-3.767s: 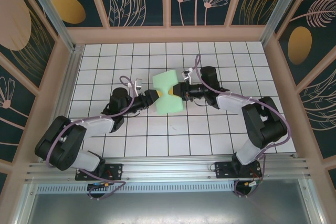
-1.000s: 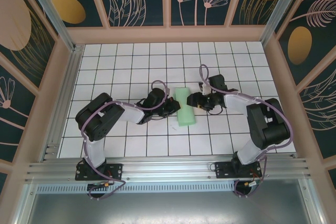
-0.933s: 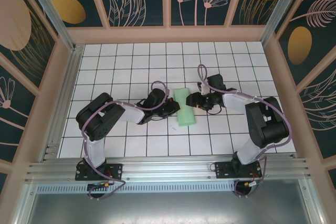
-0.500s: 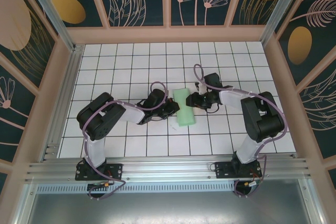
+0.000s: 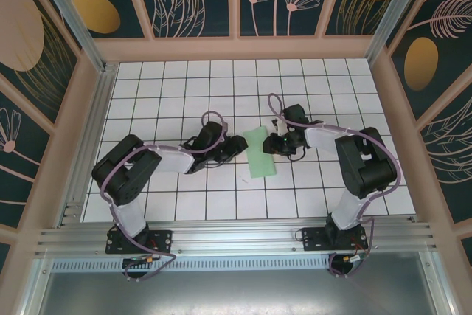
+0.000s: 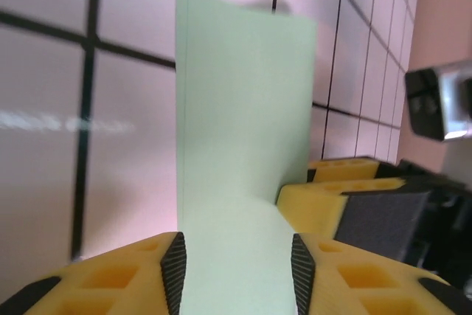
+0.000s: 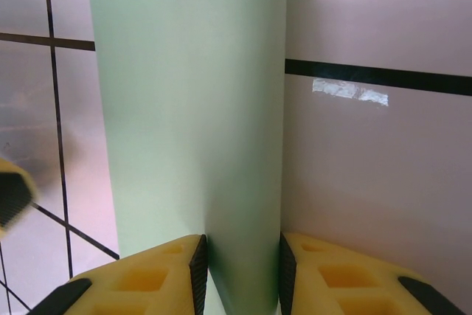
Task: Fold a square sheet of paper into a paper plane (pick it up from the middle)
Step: First fold in half a square sheet of paper at the center of the table.
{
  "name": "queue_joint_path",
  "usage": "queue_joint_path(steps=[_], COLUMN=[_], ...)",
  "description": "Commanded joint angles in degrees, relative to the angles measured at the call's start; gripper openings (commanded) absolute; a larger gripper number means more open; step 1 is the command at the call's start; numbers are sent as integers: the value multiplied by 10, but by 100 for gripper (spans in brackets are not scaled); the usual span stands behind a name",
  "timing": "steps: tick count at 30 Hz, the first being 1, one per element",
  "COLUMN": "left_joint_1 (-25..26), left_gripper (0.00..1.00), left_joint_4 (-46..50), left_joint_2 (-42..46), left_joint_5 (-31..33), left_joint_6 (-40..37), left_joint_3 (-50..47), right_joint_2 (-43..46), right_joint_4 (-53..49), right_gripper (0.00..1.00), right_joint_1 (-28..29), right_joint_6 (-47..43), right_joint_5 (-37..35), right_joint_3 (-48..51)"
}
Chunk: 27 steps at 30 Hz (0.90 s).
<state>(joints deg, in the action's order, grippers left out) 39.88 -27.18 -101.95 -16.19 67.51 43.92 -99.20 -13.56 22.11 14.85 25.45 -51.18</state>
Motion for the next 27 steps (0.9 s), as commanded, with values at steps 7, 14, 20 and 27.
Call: queue_joint_path(steps=[7, 14, 20, 27], left_joint_1=[-21, -20, -21, -20], left_gripper=[47, 46, 47, 46], left_joint_4=[48, 61, 70, 70], left_joint_2=[29, 20, 10, 1], left_joint_5=[22, 19, 12, 5], left_joint_6=[-36, -51, -59, -62], left_joint_3=[-2, 11, 21, 28], right_joint_2=[-19, -31, -33, -34], right_joint_4=[-25, -39, -42, -43], right_gripper=[34, 33, 33, 34], right_joint_1=[11, 15, 23, 30], right_joint_6=[-20, -31, -44, -51], right_joint_5=[-34, -47, -64, -86], right_joint_3=[-18, -24, -25, -23])
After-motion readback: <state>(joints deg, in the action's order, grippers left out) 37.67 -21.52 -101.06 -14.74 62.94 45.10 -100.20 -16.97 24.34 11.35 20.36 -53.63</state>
